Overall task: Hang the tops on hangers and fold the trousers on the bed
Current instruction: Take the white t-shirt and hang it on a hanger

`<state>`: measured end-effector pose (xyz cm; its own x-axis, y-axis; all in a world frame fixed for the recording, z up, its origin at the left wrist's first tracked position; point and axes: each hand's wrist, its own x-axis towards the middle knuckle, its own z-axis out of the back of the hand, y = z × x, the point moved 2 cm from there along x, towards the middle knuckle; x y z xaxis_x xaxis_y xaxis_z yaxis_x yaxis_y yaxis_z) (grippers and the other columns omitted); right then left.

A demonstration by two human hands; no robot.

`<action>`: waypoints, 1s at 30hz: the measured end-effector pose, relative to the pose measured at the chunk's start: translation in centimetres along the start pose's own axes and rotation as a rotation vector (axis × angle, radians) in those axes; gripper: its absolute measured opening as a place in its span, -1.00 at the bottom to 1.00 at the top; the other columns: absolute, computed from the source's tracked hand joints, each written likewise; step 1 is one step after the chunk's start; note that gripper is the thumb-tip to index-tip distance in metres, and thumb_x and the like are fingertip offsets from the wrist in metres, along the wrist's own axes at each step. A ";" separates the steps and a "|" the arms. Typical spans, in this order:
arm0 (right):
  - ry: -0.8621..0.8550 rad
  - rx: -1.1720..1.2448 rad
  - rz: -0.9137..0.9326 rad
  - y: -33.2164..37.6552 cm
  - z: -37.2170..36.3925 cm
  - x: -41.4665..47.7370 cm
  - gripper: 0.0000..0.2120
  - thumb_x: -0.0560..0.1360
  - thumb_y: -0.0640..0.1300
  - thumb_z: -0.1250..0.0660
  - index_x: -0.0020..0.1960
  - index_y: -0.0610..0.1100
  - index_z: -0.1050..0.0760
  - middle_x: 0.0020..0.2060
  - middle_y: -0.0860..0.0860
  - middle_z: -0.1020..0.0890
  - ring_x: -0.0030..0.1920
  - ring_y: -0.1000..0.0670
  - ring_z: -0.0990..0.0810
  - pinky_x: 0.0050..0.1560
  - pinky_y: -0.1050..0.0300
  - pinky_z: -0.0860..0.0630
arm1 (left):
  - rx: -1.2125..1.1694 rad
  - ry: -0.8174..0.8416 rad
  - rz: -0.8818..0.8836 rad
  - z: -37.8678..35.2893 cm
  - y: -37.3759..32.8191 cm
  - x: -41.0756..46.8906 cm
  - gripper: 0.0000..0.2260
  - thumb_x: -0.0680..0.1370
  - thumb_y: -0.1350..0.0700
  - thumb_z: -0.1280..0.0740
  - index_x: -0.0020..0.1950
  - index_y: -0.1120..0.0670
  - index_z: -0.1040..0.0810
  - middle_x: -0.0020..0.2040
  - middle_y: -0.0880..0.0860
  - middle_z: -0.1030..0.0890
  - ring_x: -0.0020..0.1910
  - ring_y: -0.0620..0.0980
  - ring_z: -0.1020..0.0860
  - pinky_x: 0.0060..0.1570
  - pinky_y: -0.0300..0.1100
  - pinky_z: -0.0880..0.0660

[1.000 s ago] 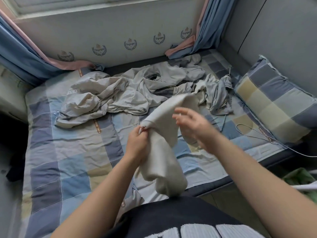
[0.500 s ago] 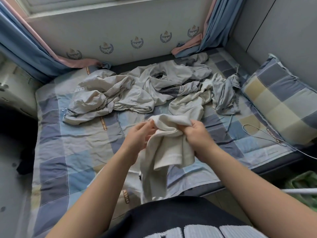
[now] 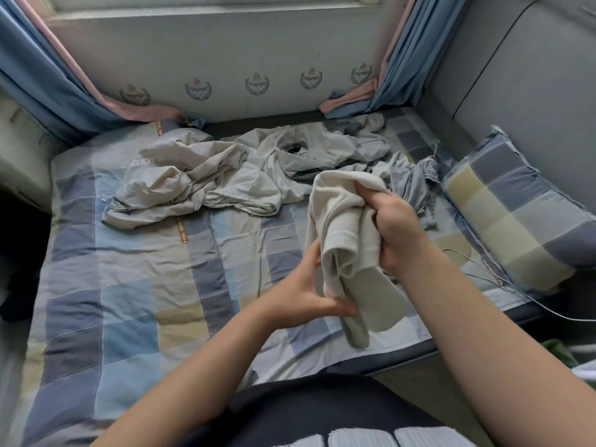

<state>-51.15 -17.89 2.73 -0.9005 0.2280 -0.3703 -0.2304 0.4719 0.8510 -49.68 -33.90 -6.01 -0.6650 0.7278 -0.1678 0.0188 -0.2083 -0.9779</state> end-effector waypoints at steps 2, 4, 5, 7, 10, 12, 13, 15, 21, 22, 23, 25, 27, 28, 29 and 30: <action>-0.010 0.021 0.025 0.5 0.4 0.1 -0.71 0.67 -0.13 -0.19 0.13 -0.30 -0.60 -0.09 -0.21 -0.67 -0.15 -0.11 -0.69 -0.12 -0.04 -0.68 | 0.046 -0.137 -0.016 -0.6 -0.2 0.8 -0.48 0.49 -0.04 -0.51 0.40 -0.07 -0.43 0.21 -0.12 -0.59 0.23 -0.12 -0.56 0.11 -0.11 -0.58; -0.034 0.007 0.045 1.0 0.8 0.2 -0.76 0.65 -0.14 -0.24 0.07 -0.26 -0.62 -0.12 -0.18 -0.70 -0.18 -0.08 -0.71 -0.19 0.01 -0.66 | 0.165 -0.333 -0.023 0.0 -0.2 1.0 -0.89 0.54 -0.01 -0.32 0.05 -0.13 -0.56 -0.04 -0.14 -0.62 -0.02 -0.11 -0.59 -0.05 -0.06 -0.51; -0.053 -0.007 0.048 1.2 1.1 0.3 -0.77 0.64 -0.13 -0.26 0.08 -0.26 -0.63 -0.09 -0.18 -0.70 -0.15 -0.09 -0.71 -0.16 0.00 -0.66 | 0.199 -0.402 -0.020 0.6 -0.3 0.9 -0.92 0.54 0.02 -0.26 -0.10 -0.12 -0.54 -0.16 -0.17 -0.60 -0.14 -0.12 -0.55 -0.13 -0.08 -0.46; -0.078 -0.018 0.035 1.3 1.8 0.5 -0.73 0.63 -0.12 -0.29 0.17 -0.27 -0.62 0.04 -0.22 -0.69 -0.03 -0.13 -0.70 -0.05 -0.05 -0.66 | 0.188 -0.437 -0.007 1.7 0.1 0.8 -0.84 0.54 0.05 -0.21 -0.21 -0.01 -0.50 -0.28 -0.10 -0.54 -0.25 -0.05 -0.49 -0.20 0.01 -0.43; -0.074 0.038 -0.026 0.9 2.3 1.0 -0.66 0.62 -0.12 -0.29 0.31 -0.29 -0.55 0.22 -0.28 -0.62 0.23 -0.23 -0.62 0.25 -0.16 -0.56 | 0.099 -0.437 0.036 2.7 0.2 0.4 -0.76 0.62 0.09 -0.23 -0.16 0.22 -0.48 -0.29 0.12 -0.51 -0.28 0.05 -0.46 -0.26 0.18 -0.45; -0.059 0.130 -0.083 0.4 2.4 1.2 -0.65 0.61 -0.10 -0.28 0.32 -0.27 -0.54 0.21 -0.25 -0.63 0.23 -0.22 -0.62 0.29 -0.17 -0.52 | 0.020 -0.451 0.096 3.0 0.4 0.1 -0.77 0.68 0.17 -0.22 -0.10 0.29 -0.48 -0.25 0.31 -0.53 -0.28 0.12 -0.51 -0.29 0.14 -0.48; -0.042 0.190 -0.110 0.1 2.4 1.4 -0.64 0.61 -0.07 -0.27 0.31 -0.24 -0.54 0.17 -0.22 -0.64 0.20 -0.20 -0.62 0.29 -0.18 -0.52 | -0.023 -0.459 0.134 3.2 0.5 -0.1 -0.77 0.69 0.17 -0.21 -0.06 0.30 -0.50 -0.23 0.33 -0.55 -0.29 0.13 -0.54 -0.32 0.07 -0.51; -0.013 0.308 -0.121 -0.4 2.7 1.6 -0.62 0.59 0.01 -0.26 0.31 -0.19 -0.54 0.12 -0.17 -0.64 0.22 -0.20 -0.61 0.30 -0.23 -0.48 | -0.137 -0.490 0.215 3.4 0.8 -0.6 -0.77 0.70 0.17 -0.21 -0.04 0.27 -0.55 -0.26 0.21 -0.63 -0.32 0.12 -0.62 -0.37 -0.06 -0.57; 0.004 -0.018 -0.045 -3.2 3.4 1.3 -0.45 0.51 0.10 -0.33 0.46 0.00 -0.33 0.33 0.00 -0.52 0.30 -0.02 -0.52 0.27 -0.09 -0.46 | -0.589 -0.707 0.369 4.9 0.2 -1.4 -0.85 0.67 0.15 -0.28 0.05 0.22 -0.58 -0.20 0.19 -0.67 -0.28 0.12 -0.70 -0.32 -0.05 -0.62; 0.036 -0.196 -0.041 -4.4 3.2 0.9 -0.43 0.49 0.11 -0.37 0.45 0.00 -0.34 0.33 0.01 -0.53 0.27 0.01 -0.54 0.28 -0.07 -0.47 | -0.628 -0.730 0.374 5.1 0.0 -1.5 -0.86 0.67 0.15 -0.29 0.06 0.21 -0.58 -0.18 0.19 -0.66 -0.28 0.10 -0.70 -0.33 -0.06 -0.62; 0.091 -0.362 -0.045 -5.8 2.8 0.4 -0.42 0.48 0.11 -0.42 0.44 0.01 -0.36 0.32 0.01 -0.54 0.24 0.04 -0.56 0.26 -0.03 -0.49 | -0.665 -0.738 0.367 5.2 -0.4 -1.6 -0.86 0.67 0.15 -0.29 0.06 0.22 -0.58 -0.18 0.18 -0.66 -0.28 0.09 -0.70 -0.35 -0.07 -0.62; 0.249 -0.556 -0.085 -8.9 2.0 -0.7 -0.42 0.43 0.11 -0.47 0.39 -0.03 -0.43 0.27 0.00 -0.59 0.21 0.07 -0.60 0.19 0.11 -0.53 | -0.718 -0.727 0.327 5.1 -1.2 -1.6 -0.84 0.67 0.15 -0.29 0.08 0.24 -0.57 -0.20 0.17 -0.66 -0.27 0.08 -0.69 -0.35 -0.05 -0.63; 0.353 -0.610 -0.127 -11.2 1.5 -1.6 -0.55 0.43 0.14 -0.45 0.24 -0.04 -0.57 0.09 0.05 -0.69 0.08 0.12 -0.65 0.07 0.21 -0.54 | -0.729 -0.746 0.287 5.3 -1.9 -1.7 -0.86 0.67 0.14 -0.28 0.10 0.22 -0.54 -0.16 0.18 -0.62 -0.24 0.08 -0.66 -0.30 -0.01 -0.66; 0.371 -0.664 -0.112 -12.0 1.7 -1.7 -0.65 0.43 0.14 -0.44 0.15 0.00 -0.61 0.00 0.08 -0.71 0.02 0.13 -0.66 0.01 0.22 -0.54 | -0.736 -0.773 0.274 5.5 -2.2 -1.8 -0.87 0.67 0.15 -0.28 0.09 0.20 -0.52 -0.16 0.18 -0.60 -0.25 0.07 -0.65 -0.29 0.00 -0.66; 0.378 -0.751 -0.077 -12.5 2.0 -1.5 -0.75 0.44 0.09 -0.45 0.08 0.04 -0.62 -0.06 0.09 -0.71 -0.02 0.12 -0.66 -0.02 0.18 -0.55 | -0.748 -0.802 0.264 5.8 -2.5 -2.0 -0.88 0.68 0.15 -0.27 0.08 0.20 -0.51 -0.17 0.17 -0.58 -0.27 0.05 -0.65 -0.31 -0.02 -0.65; 0.370 -0.865 -0.037 -12.7 2.4 -1.3 -0.86 0.46 0.02 -0.44 0.01 0.05 -0.62 -0.12 0.08 -0.70 -0.06 0.10 -0.64 -0.02 0.08 -0.55 | -0.763 -0.825 0.257 6.2 -2.7 -2.2 -0.89 0.68 0.15 -0.27 0.05 0.20 -0.50 -0.20 0.16 -0.58 -0.31 0.04 -0.66 -0.33 -0.05 -0.63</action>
<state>-46.20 -22.14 -8.50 -0.9127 -0.1292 -0.3877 -0.3219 -0.3572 0.8768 -52.93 -38.97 -2.28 -0.8568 0.0136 -0.5154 0.4840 0.3658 -0.7950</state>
